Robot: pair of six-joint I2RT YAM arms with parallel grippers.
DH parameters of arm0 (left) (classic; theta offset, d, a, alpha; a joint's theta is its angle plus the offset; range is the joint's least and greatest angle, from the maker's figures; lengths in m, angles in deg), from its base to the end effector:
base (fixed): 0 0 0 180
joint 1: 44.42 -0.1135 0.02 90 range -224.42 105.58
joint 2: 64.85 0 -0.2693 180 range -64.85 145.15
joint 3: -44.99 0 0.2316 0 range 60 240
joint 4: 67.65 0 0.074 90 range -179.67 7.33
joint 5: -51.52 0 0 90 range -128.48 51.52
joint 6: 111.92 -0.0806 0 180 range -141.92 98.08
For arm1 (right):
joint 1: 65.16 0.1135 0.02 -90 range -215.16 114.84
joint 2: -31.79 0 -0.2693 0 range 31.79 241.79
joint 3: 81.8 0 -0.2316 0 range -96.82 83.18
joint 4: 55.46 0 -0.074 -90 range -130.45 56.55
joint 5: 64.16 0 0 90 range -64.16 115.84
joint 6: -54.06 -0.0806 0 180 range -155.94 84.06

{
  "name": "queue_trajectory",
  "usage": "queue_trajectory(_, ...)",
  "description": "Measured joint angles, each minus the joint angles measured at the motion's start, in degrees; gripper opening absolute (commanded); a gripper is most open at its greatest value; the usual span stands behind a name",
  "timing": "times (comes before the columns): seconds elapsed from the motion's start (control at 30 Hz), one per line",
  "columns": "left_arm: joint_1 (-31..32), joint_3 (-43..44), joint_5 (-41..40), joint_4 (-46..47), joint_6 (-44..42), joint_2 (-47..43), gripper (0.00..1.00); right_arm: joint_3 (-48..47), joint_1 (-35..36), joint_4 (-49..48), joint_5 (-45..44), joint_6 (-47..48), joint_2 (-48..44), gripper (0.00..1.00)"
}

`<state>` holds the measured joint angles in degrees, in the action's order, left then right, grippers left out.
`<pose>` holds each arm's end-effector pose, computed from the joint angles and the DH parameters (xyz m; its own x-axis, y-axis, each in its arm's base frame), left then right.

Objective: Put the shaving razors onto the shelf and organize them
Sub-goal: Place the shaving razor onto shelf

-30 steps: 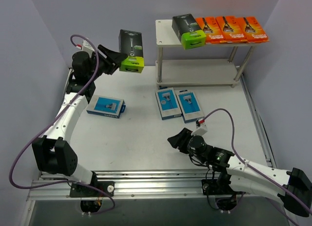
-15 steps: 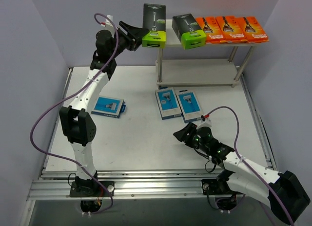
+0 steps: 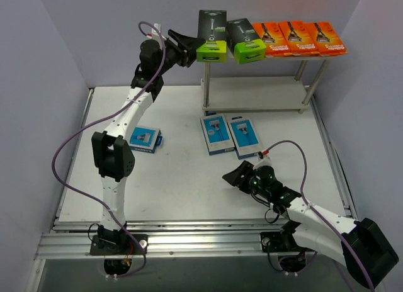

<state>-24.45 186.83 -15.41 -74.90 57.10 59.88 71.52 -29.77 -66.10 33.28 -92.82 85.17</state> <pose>0.4974 -0.2144 0.4283 -0.6340 -0.7306 -0.2535 0.2870 0.0822 -0.9544 0.1686 0.1325 0.1830 -0.6891 0.5291 -0.4951 -0.1803 0.5365 0.8244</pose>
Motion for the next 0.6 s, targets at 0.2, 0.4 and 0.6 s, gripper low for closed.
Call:
queue_trajectory(0.2, 0.1, -0.7, -3.6, 0.3, -0.1, 0.0, 0.33, 0.2, -1.3, -1.9, 1.2, 0.0, 1.5, 0.53)
queue_trajectory(0.4, 0.2, -2.3, -6.5, -0.4, -0.4, -0.1, 0.33, 0.9, -2.5, -3.8, 2.5, 0.3, 4.1, 0.54)
queue_trajectory(0.6, 0.7, 0.6, -6.6, -3.0, -0.7, 0.6, 0.33, 1.5, -3.4, -5.0, 3.6, 0.4, 4.7, 0.54)
